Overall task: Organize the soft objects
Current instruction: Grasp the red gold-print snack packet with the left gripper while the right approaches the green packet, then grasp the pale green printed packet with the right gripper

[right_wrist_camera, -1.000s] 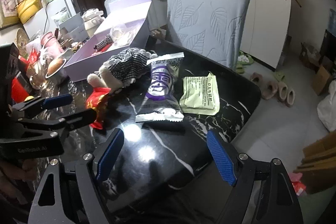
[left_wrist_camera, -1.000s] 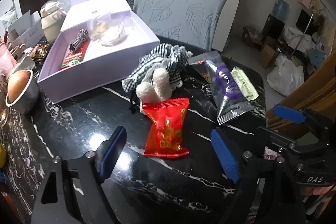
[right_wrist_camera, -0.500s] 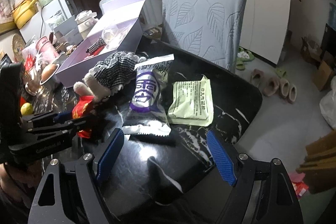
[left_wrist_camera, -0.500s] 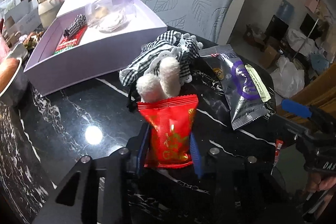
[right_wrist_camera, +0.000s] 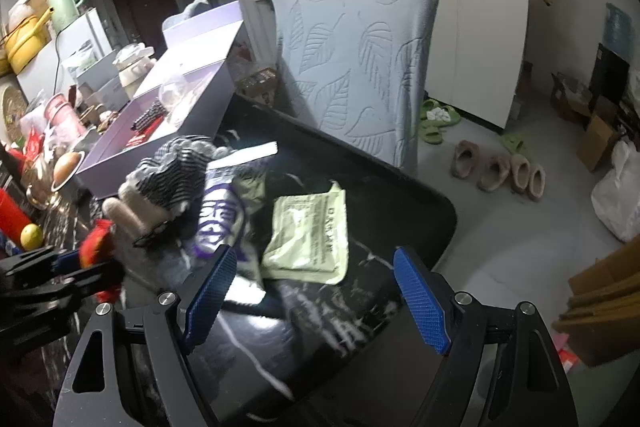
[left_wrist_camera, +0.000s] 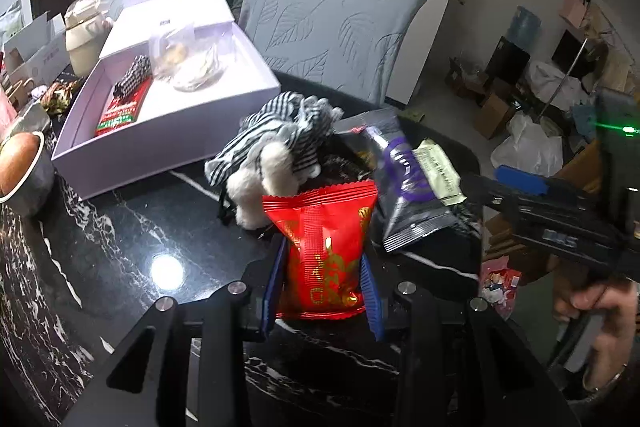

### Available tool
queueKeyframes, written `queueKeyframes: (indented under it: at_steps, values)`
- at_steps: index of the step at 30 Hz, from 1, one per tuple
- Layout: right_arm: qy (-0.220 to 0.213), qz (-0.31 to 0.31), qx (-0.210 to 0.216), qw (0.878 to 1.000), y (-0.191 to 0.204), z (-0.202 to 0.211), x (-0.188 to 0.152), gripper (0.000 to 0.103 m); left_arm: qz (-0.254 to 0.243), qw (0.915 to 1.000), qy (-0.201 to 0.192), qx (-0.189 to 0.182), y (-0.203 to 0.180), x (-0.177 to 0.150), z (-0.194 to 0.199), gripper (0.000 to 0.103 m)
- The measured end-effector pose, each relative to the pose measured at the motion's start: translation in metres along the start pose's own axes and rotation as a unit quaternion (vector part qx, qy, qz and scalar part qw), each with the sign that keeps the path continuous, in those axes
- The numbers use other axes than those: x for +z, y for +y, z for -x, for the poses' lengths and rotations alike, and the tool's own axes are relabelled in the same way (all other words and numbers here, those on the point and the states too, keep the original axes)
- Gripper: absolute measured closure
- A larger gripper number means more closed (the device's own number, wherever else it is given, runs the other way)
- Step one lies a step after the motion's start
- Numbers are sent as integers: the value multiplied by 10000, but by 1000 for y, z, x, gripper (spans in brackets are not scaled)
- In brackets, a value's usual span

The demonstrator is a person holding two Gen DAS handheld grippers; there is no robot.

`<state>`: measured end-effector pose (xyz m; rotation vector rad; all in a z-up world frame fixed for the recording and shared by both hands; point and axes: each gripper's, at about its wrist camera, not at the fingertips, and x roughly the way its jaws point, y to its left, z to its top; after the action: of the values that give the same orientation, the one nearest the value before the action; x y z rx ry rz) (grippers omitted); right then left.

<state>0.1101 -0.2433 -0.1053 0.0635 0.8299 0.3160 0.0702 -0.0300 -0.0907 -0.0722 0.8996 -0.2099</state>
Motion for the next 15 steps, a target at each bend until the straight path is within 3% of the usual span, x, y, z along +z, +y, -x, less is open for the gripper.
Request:
queueKeyframes:
  at_steps: [13, 15]
  values:
    - [322, 219, 106, 9992, -3, -46, 7, 21, 44, 9999, 26, 109, -2, 1, 1, 69]
    - [291, 374, -44, 9989, 3, -48, 8, 21, 59, 9999, 24, 137, 0, 1, 2, 69]
